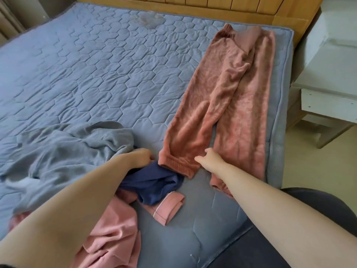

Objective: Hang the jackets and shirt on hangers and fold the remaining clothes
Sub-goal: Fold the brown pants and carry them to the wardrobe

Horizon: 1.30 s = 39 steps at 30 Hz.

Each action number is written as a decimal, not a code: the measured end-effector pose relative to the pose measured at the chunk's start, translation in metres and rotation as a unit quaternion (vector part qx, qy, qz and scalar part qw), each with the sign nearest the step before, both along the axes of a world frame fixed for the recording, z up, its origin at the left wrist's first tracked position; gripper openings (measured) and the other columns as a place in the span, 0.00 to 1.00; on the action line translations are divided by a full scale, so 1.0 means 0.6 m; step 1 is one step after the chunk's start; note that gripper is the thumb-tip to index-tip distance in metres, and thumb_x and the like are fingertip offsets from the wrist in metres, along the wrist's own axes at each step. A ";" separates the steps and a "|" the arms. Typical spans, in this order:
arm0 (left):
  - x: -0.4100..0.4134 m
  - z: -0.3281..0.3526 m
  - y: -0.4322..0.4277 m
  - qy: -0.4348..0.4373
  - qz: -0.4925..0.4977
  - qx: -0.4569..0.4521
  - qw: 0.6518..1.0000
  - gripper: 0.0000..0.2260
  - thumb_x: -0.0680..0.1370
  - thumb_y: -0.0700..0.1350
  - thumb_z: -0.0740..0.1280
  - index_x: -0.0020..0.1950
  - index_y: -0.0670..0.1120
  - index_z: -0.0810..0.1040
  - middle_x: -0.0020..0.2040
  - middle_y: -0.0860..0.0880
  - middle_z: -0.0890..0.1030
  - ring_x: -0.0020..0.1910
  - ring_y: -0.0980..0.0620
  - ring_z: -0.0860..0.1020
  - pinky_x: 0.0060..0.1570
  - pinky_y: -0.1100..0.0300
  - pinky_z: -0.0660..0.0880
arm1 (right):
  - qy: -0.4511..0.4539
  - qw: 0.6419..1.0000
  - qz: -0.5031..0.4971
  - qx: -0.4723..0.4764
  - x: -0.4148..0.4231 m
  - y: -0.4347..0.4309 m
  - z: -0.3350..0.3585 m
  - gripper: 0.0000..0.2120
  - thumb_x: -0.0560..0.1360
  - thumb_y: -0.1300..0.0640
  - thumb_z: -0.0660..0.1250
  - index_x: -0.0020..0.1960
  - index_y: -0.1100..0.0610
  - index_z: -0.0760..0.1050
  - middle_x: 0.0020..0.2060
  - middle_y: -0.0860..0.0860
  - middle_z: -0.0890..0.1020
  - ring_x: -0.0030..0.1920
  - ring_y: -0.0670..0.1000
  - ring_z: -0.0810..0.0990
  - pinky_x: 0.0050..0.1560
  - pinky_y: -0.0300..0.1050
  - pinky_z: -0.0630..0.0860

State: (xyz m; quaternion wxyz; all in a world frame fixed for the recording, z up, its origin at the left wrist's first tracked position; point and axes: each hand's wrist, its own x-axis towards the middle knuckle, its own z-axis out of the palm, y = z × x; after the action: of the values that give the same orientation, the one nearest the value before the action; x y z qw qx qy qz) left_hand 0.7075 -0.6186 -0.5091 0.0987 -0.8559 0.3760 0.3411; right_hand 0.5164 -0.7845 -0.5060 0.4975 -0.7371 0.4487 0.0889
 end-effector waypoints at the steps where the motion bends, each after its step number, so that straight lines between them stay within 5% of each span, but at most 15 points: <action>1: -0.003 0.009 0.008 0.000 -0.003 0.080 0.997 0.13 0.81 0.49 0.58 0.58 0.46 0.79 0.59 0.47 0.79 0.59 0.46 0.77 0.52 0.58 0.69 | 0.004 0.999 -0.037 0.039 0.010 0.011 -0.003 0.32 0.75 0.52 0.67 0.72 0.64 0.59 0.65 0.58 0.72 0.63 0.57 0.73 0.65 0.50 0.71; 3: -0.007 0.011 0.029 0.009 0.005 0.213 0.977 0.15 0.81 0.48 0.59 0.65 0.47 0.76 0.64 0.47 0.77 0.61 0.47 0.76 0.51 0.57 0.71 | -0.003 0.989 -0.107 0.099 0.026 0.028 -0.012 0.29 0.73 0.52 0.71 0.67 0.64 0.65 0.62 0.56 0.75 0.57 0.57 0.76 0.60 0.55 0.75; 6: -0.028 0.011 0.054 0.013 -0.003 0.255 0.967 0.15 0.81 0.47 0.59 0.67 0.46 0.75 0.66 0.45 0.75 0.56 0.49 0.75 0.51 0.56 0.72 | -0.017 0.967 -0.190 0.168 0.037 0.037 -0.042 0.27 0.65 0.55 0.77 0.61 0.63 0.74 0.58 0.55 0.79 0.56 0.57 0.79 0.57 0.58 0.77; 8: -0.035 0.013 0.036 -0.016 -0.002 0.119 0.993 0.15 0.80 0.48 0.60 0.63 0.43 0.77 0.64 0.44 0.77 0.58 0.44 0.76 0.58 0.56 0.70 | -0.011 0.957 -0.208 0.201 0.040 0.040 -0.054 0.29 0.62 0.56 0.78 0.60 0.63 0.75 0.56 0.56 0.81 0.55 0.58 0.80 0.55 0.56 0.77; 10: -0.037 0.020 0.009 0.046 0.147 -0.074 0.985 0.14 0.81 0.49 0.58 0.57 0.42 0.78 0.57 0.41 0.80 0.53 0.43 0.78 0.49 0.60 0.73 | -0.010 0.955 -0.218 0.199 0.043 0.047 -0.046 0.23 0.66 0.60 0.76 0.59 0.63 0.76 0.54 0.57 0.81 0.53 0.57 0.80 0.48 0.50 0.78; 14: -0.052 0.027 -0.025 0.414 0.458 -0.243 0.748 0.16 0.79 0.58 0.61 0.53 0.46 0.76 0.47 0.44 0.81 0.48 0.45 0.80 0.48 0.55 0.78 | -0.048 0.943 -0.257 0.203 0.046 0.037 -0.036 0.21 0.66 0.57 0.76 0.56 0.61 0.77 0.50 0.56 0.82 0.51 0.58 0.81 0.55 0.55 0.78; 16: -0.053 0.022 -0.025 0.481 0.456 -0.240 0.710 0.13 0.79 0.51 0.66 0.56 0.42 0.77 0.47 0.43 0.83 0.43 0.48 0.83 0.41 0.55 0.80 | -0.048 0.942 -0.255 0.214 0.051 0.028 -0.027 0.21 0.65 0.58 0.75 0.56 0.62 0.77 0.47 0.59 0.83 0.46 0.59 0.83 0.51 0.57 0.80; 18: -0.051 0.014 -0.027 0.487 0.455 -0.189 0.721 0.08 0.79 0.41 0.65 0.54 0.37 0.77 0.41 0.42 0.83 0.36 0.51 0.83 0.32 0.61 0.79 | -0.013 0.946 -0.214 0.244 0.047 0.031 -0.009 0.03 0.73 0.67 0.67 0.46 0.65 0.77 0.35 0.59 0.83 0.34 0.55 0.83 0.34 0.47 0.82; 20: -0.054 0.010 -0.028 0.413 0.383 -0.090 0.821 0.07 0.79 0.42 0.64 0.51 0.39 0.76 0.35 0.45 0.80 0.29 0.54 0.79 0.26 0.65 0.75 | 0.064 0.960 -0.106 0.250 0.028 0.035 0.001 0.10 0.77 0.72 0.58 0.40 0.64 0.73 0.25 0.56 0.80 0.24 0.51 0.80 0.24 0.39 0.76; 22: -0.053 0.010 -0.033 0.296 0.263 0.004 0.918 0.11 0.79 0.49 0.65 0.47 0.41 0.74 0.33 0.47 0.76 0.29 0.53 0.74 0.25 0.64 0.71 | 0.113 0.968 -0.025 0.221 0.010 0.036 0.009 0.06 0.77 0.66 0.64 0.42 0.63 0.73 0.31 0.56 0.81 0.29 0.51 0.80 0.25 0.40 0.77; 24: -0.049 0.026 -0.036 0.208 0.166 0.068 0.961 0.16 0.79 0.53 0.65 0.42 0.41 0.73 0.33 0.46 0.74 0.29 0.52 0.72 0.28 0.63 0.71 | 0.113 0.979 -0.001 0.172 0.002 0.031 0.006 0.10 0.76 0.57 0.69 0.46 0.64 0.74 0.36 0.59 0.80 0.33 0.53 0.81 0.28 0.42 0.79; 28: -0.046 0.058 -0.052 -0.045 -0.002 0.158 0.986 0.20 0.75 0.63 0.65 0.55 0.47 0.74 0.47 0.50 0.78 0.50 0.48 0.79 0.50 0.56 0.75 | 0.049 0.998 -0.029 0.006 0.010 0.022 -0.001 0.08 0.76 0.56 0.66 0.50 0.62 0.74 0.41 0.61 0.82 0.34 0.56 0.82 0.37 0.47 0.81; 31: -0.062 0.055 -0.100 -0.214 -0.067 -0.007 0.974 0.16 0.78 0.51 0.64 0.63 0.46 0.75 0.58 0.49 0.77 0.57 0.47 0.77 0.45 0.57 0.73 | 0.026 0.981 -0.014 -0.190 0.007 -0.005 0.005 0.08 0.75 0.57 0.62 0.53 0.57 0.75 0.52 0.55 0.81 0.51 0.57 0.80 0.49 0.44 0.73; 34: -0.087 0.033 -0.163 -0.126 -0.059 -0.179 0.974 0.19 0.80 0.49 0.59 0.70 0.46 0.69 0.67 0.45 0.70 0.66 0.43 0.68 0.56 0.51 0.70 | 0.043 0.969 0.016 -0.244 -0.004 -0.049 0.003 0.16 0.76 0.57 0.61 0.63 0.58 0.72 0.62 0.56 0.73 0.63 0.58 0.72 0.60 0.49 0.70; 39: -0.116 -0.027 -0.284 -0.076 -0.030 -0.197 0.977 0.26 0.82 0.54 0.55 0.78 0.48 0.53 0.79 0.48 0.52 0.77 0.45 0.51 0.72 0.46 0.55 | 0.126 0.941 0.108 -0.296 -0.033 -0.166 -0.014 0.26 0.78 0.54 0.56 0.75 0.57 0.57 0.76 0.55 0.55 0.76 0.56 0.52 0.74 0.54 0.52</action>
State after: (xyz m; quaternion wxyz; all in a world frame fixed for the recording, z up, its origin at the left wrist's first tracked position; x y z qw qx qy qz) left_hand 0.6376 -0.7889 -0.5251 -0.0331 -0.8700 0.4530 0.1916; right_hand 0.4963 -0.8843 -0.5145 0.1837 -0.8777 0.4316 0.0979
